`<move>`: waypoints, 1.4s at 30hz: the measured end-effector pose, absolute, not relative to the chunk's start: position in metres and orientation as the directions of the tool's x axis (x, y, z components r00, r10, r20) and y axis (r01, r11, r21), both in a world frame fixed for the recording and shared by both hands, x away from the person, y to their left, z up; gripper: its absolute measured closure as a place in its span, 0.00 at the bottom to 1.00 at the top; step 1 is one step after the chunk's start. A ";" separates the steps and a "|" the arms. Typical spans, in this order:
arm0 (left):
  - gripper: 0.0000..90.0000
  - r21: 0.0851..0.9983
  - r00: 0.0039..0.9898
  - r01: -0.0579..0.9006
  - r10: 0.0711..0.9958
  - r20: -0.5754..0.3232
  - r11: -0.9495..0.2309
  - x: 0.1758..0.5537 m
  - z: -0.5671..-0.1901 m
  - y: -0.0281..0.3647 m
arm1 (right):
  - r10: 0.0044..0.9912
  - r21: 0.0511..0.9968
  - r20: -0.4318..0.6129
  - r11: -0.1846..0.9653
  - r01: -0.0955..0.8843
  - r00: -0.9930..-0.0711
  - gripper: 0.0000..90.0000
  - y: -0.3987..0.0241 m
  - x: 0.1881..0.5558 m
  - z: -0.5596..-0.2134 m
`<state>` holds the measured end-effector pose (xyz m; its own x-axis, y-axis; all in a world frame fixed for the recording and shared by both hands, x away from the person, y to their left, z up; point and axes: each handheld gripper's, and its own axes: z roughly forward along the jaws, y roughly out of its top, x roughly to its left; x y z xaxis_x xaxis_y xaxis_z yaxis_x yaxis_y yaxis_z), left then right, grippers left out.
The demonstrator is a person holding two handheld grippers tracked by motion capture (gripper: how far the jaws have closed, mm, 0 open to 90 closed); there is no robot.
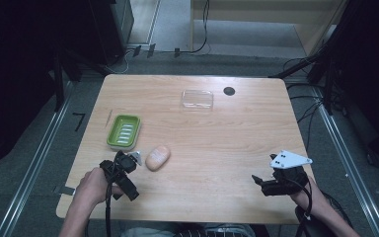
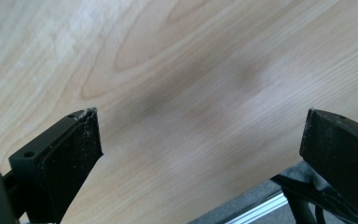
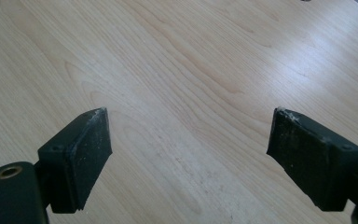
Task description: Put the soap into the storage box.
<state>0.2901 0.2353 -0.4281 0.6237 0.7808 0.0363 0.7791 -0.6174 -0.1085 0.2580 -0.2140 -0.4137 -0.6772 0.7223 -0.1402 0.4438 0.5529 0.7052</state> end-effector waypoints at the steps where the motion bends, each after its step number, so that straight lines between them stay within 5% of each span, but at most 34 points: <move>1: 0.00 -0.098 0.629 0.776 0.777 0.035 -0.623 0.292 -0.426 0.232 | 0.722 0.705 -0.141 0.554 0.444 -0.677 0.15 -0.214 0.258 -0.414; 42: 0.00 -0.045 0.659 0.751 0.752 0.005 -0.658 0.343 -0.422 0.198 | 0.718 0.705 -0.141 0.556 0.440 -0.681 0.15 -0.214 0.259 -0.414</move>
<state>0.3434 0.1979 -0.4216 0.6591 0.7520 0.0047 0.7514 -0.6583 -0.0450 0.2591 -0.2141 -0.4142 -0.6812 0.7184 -0.1409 0.4405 0.5559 0.7050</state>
